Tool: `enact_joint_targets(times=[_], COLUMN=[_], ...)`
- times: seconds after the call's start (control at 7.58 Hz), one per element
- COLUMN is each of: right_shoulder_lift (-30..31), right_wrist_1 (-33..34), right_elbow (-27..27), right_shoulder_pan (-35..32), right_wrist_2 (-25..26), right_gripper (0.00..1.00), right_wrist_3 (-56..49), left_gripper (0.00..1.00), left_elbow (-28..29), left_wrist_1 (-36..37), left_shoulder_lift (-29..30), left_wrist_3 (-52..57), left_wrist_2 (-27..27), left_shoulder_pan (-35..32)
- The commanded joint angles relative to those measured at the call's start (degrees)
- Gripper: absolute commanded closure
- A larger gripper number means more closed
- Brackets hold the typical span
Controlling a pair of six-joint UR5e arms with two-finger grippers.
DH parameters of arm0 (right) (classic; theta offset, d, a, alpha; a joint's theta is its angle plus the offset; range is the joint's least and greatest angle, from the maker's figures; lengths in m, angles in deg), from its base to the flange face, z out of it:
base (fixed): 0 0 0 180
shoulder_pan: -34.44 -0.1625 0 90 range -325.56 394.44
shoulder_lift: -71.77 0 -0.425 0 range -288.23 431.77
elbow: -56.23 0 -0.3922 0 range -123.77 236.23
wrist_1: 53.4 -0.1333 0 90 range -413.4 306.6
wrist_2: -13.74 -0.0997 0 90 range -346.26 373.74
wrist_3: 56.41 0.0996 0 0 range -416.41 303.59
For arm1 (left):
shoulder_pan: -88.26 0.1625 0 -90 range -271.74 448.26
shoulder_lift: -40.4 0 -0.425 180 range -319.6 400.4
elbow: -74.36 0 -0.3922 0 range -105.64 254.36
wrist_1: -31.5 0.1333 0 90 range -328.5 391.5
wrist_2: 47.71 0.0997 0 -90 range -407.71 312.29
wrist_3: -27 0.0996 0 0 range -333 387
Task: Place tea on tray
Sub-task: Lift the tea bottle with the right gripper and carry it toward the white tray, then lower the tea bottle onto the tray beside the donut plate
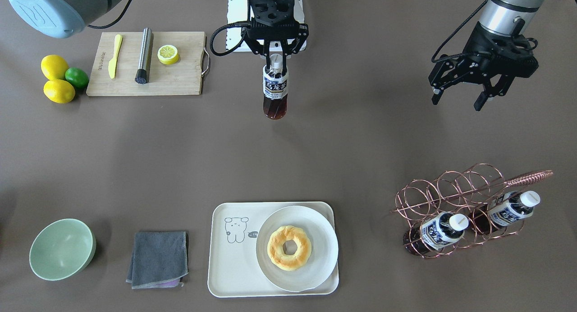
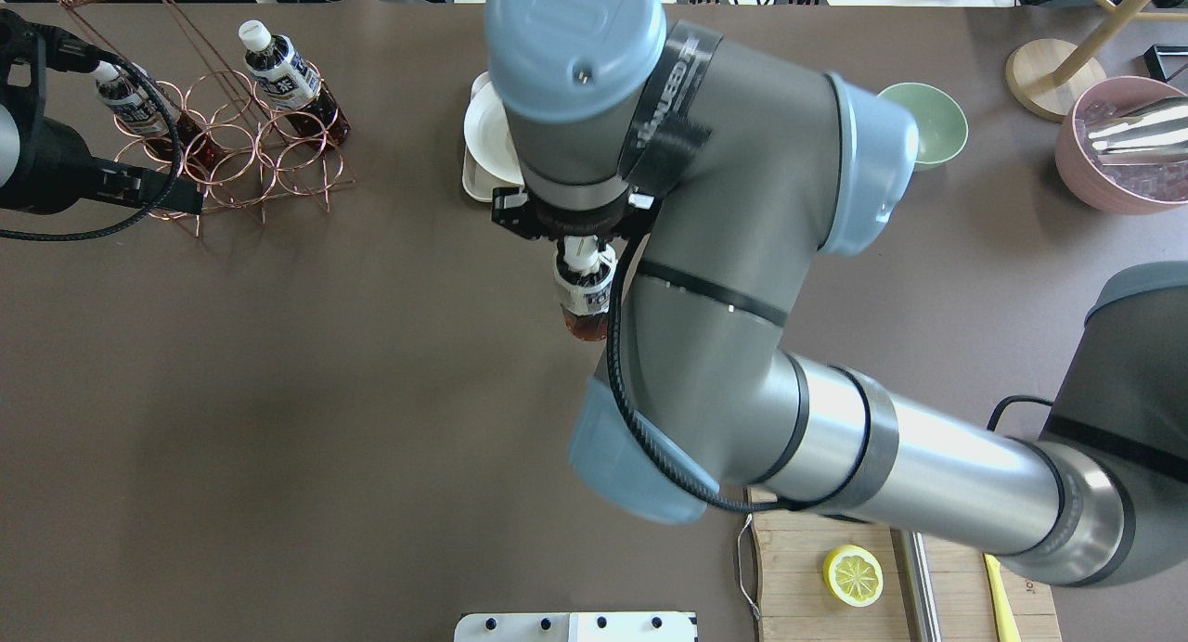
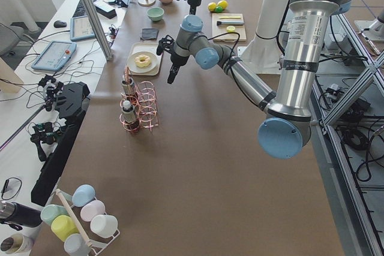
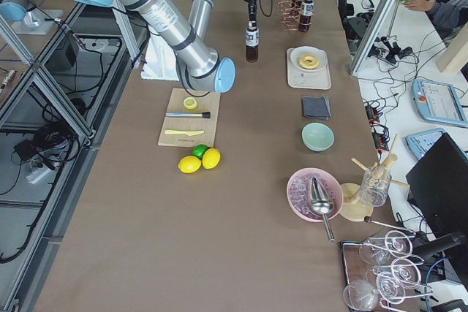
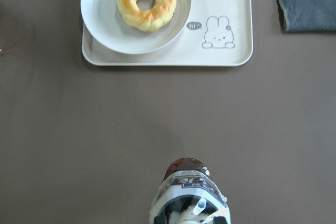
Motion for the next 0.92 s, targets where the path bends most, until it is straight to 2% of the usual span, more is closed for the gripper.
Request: enact_joint_targets(times=[0.0, 0.26, 0.53, 0.79], right_shoulder_lift=[-1.1, -5.9, -7.6, -7.7], right_wrist_1=[-9.4, -21.3, -21.9, -31.2], right_elbow=[11.7, 30.0, 37.2, 45.1], right_shoulder_pan=[-12.8, -18.2, -22.4, -23.0], right_wrist_2=[-8.8, -12.0, -12.8, -12.9], right_gripper=[1.00, 1.00, 1.00, 1.00], right_wrist_3=[-8.2, -12.4, -19.8, -19.7], left_gripper=[0.03, 0.03, 0.03, 0.03], left_elbow=[0.8, -0.3, -0.2, -0.9], left_wrist_1=[0.0, 0.0, 0.0, 0.1], left_shoulder_lift=[0.2, -0.2, 0.1, 0.0], left_wrist_3=[-0.2, -1.8, -2.5, -3.4], left_wrist_2=[0.1, 0.1, 0.3, 0.4], left_shoulder_pan=[0.2, 0.1, 0.1, 0.0])
